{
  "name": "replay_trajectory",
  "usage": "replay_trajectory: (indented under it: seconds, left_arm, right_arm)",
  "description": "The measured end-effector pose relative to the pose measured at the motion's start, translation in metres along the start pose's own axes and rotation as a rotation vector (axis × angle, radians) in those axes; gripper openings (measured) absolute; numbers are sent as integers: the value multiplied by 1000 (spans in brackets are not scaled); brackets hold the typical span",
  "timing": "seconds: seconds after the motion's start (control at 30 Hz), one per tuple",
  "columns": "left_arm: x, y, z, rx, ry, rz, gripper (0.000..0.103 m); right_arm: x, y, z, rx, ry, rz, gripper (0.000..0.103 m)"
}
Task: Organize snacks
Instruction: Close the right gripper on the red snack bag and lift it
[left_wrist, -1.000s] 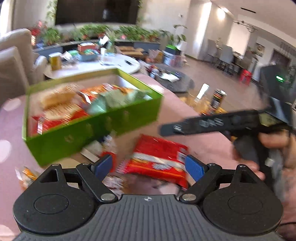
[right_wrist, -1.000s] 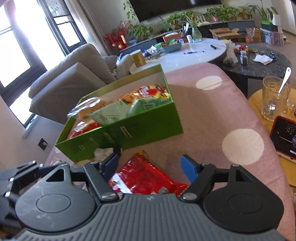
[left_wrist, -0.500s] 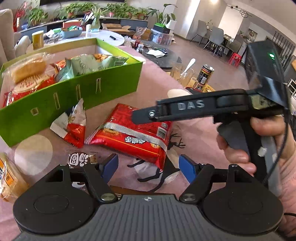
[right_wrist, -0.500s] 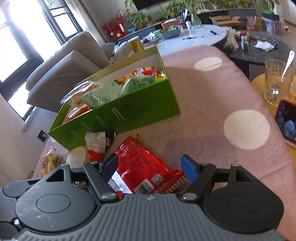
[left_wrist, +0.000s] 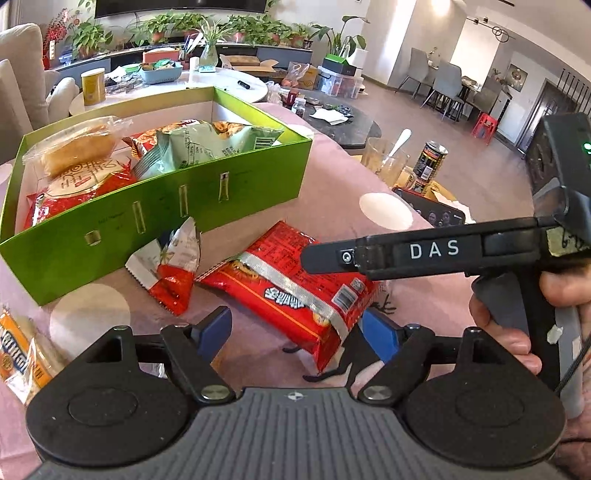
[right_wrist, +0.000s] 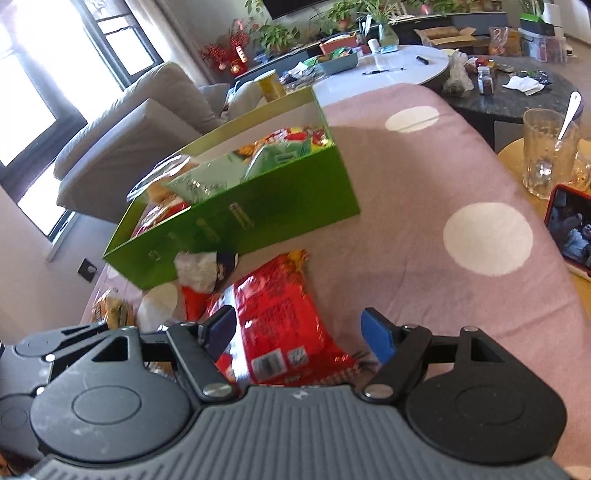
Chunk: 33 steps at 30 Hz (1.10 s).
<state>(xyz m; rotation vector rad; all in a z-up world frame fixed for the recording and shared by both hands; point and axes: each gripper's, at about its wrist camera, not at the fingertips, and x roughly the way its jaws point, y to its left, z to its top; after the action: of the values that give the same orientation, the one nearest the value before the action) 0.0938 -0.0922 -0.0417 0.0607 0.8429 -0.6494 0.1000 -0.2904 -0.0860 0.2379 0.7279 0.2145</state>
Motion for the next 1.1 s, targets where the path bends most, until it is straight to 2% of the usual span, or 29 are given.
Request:
replay_trajectory:
  seconds: [0.23,0.33,0.6,0.67,0.7,0.77,0.9,1.1]
  left_arm:
    - [10,2,3,-25,21,1,76]
    - [13,3,3,-39,33,-1,76]
    - [25,1,6,-36,61,-5,75]
    - [28,-1,7,-24,65,-7,68]
    - [28,-2,7,-13,64,-7,68]
    - [25,-5,6,6,59,-2,66]
    - [7,-13,7,43,6,17,65]
    - [-31,-21,18,83,-114,39,66]
  right_arm:
    - [-1,-3,2,-35,-65,-15,62]
    - [2,-5,4,-46,-47,-12,56]
    - [10,-11,4,-26,9,53,56]
    - [11,-10,3,-27,14,62,56]
    - [11,-10,3,-25,20,70,56]
    - [11,-9,3,-24,28,90,47]
    - [3,-1,2,-37,11,94,47]
    - [-29,19,10,-67,-95,109,47]
